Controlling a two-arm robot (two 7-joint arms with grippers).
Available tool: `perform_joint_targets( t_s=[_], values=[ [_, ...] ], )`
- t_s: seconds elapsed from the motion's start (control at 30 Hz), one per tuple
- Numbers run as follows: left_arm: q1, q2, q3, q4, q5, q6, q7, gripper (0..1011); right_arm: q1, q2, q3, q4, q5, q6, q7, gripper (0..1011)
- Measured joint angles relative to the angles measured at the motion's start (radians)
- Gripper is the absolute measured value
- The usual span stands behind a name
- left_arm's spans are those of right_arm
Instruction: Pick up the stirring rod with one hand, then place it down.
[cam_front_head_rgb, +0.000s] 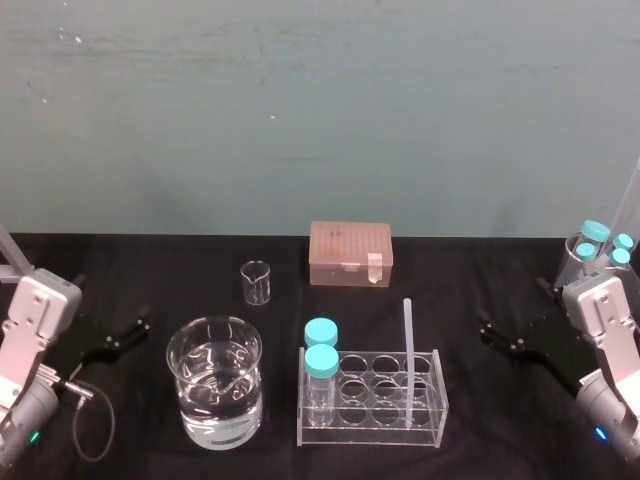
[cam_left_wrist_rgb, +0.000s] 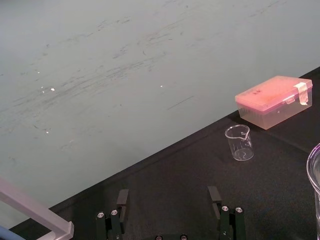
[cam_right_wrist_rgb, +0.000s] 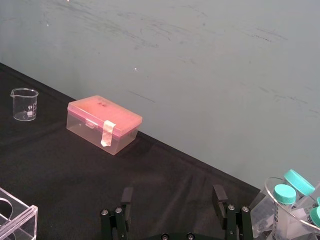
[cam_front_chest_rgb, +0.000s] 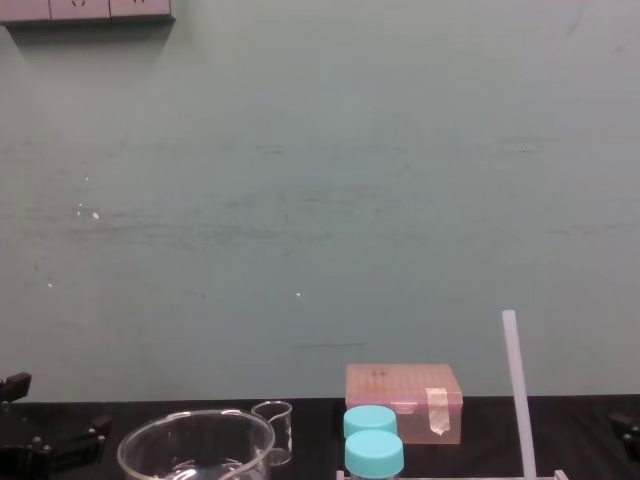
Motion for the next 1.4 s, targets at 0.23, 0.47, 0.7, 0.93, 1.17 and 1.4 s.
perform_joint_targets(
  t_s=[0.23,0.47,0.7,0.93,1.17,1.4],
  values=[
    [0.000,0.000,0.000,0.000,0.000,0.000,0.000,1005,0.000,0.000,0.000,0.000,0.000,0.000,0.000,1003],
    [0.000,0.000,0.000,0.000,0.000,0.000,0.000,1005,0.000,0.000,0.000,0.000,0.000,0.000,0.000,1003],
    [0.000,0.000,0.000,0.000,0.000,0.000,0.000,1005,0.000,0.000,0.000,0.000,0.000,0.000,0.000,1003],
    [0.000,0.000,0.000,0.000,0.000,0.000,0.000,1005,0.000,-0.007,0.059,-0.016,0.083,-0.016,0.067,1003],
    [0.000,0.000,0.000,0.000,0.000,0.000,0.000,1005,-0.006,-0.002,0.155,-0.101,0.265,0.031,0.199,1003],
    [0.000,0.000,0.000,0.000,0.000,0.000,0.000,1005,-0.015,0.047,0.212,-0.167,0.407,0.084,0.384,1003]
  ],
)
